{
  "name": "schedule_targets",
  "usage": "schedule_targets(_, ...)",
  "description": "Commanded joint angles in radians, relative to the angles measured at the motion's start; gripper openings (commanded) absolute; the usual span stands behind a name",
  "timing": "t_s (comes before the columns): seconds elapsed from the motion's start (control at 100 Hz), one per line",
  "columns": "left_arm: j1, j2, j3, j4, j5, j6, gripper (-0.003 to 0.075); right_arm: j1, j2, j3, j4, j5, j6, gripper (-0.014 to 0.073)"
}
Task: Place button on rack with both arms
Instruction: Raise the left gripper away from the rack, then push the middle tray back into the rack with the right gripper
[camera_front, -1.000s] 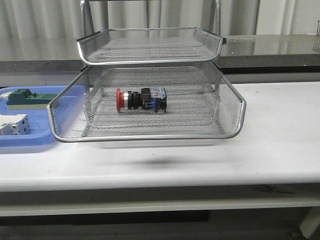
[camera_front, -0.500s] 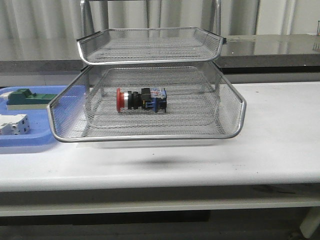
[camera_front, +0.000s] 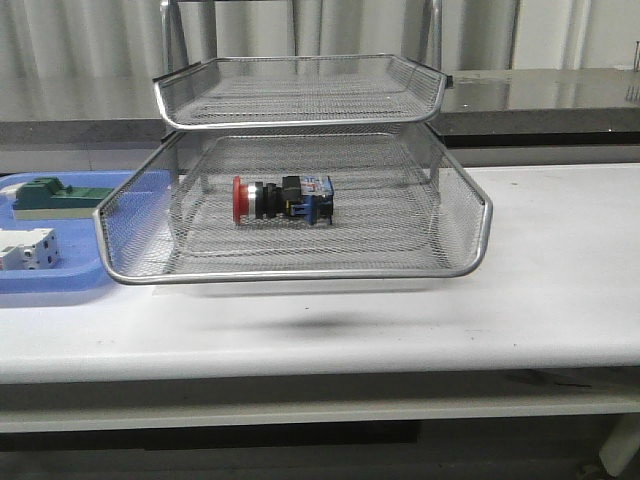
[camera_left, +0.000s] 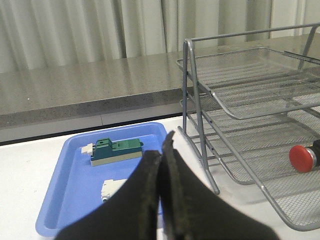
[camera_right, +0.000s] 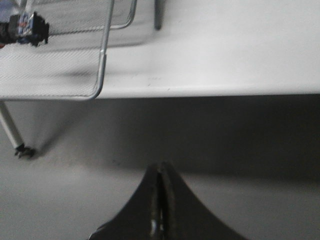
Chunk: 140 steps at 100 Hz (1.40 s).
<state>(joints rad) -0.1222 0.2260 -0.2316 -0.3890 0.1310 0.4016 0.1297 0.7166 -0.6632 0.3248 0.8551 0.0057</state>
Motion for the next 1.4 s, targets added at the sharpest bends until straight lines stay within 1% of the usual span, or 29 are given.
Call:
schedule_targets(0.0, 0.001, 0.011, -0.028, -0.012, -0.082, -0.011, -0.002, 0.015, 0.108, -0.051, 0.128, -0.057, -0.134, -0.0065)
schedule_targets(0.11, 0.001, 0.011, -0.028, -0.012, -0.082, -0.011, -0.002, 0.059, 0.224, -0.077, 0.184, -0.069, -0.211, -0.0065)
schedule_targets(0.22, 0.001, 0.011, -0.028, -0.012, -0.082, -0.011, -0.002, 0.125, 0.326, -0.108, 0.182, -0.092, -0.22, -0.0065)
schedule_targets(0.37, 0.001, 0.011, -0.028, -0.012, -0.082, -0.011, -0.002, 0.243, 0.462, -0.166, 0.179, -0.144, -0.247, -0.0065)
schedule_targets(0.68, 0.001, 0.011, -0.028, -0.012, -0.082, -0.011, -0.002, 0.462, 0.722, -0.299, 0.085, -0.233, -0.247, -0.0065)
schedule_targets(0.89, 0.001, 0.011, -0.028, -0.012, -0.082, -0.011, -0.002, 0.566, 0.863, -0.384, 0.018, -0.244, -0.247, -0.0064)
schedule_targets(1.04, 0.001, 0.011, -0.028, -0.012, -0.082, -0.011, -0.002, 0.593, 0.937, -0.432, -0.018, -0.255, -0.247, -0.0064)
schedule_targets(1.16, 0.001, 0.011, -0.028, -0.012, -0.082, -0.011, -0.002, 0.593, 0.978, -0.459, -0.043, -0.274, -0.247, -0.0064)
schedule_targets(1.39, 0.001, 0.011, -0.028, -0.012, -0.082, -0.011, -0.002, 0.593, 1.03, -0.508, -0.149, -0.308, -0.246, -0.0064)
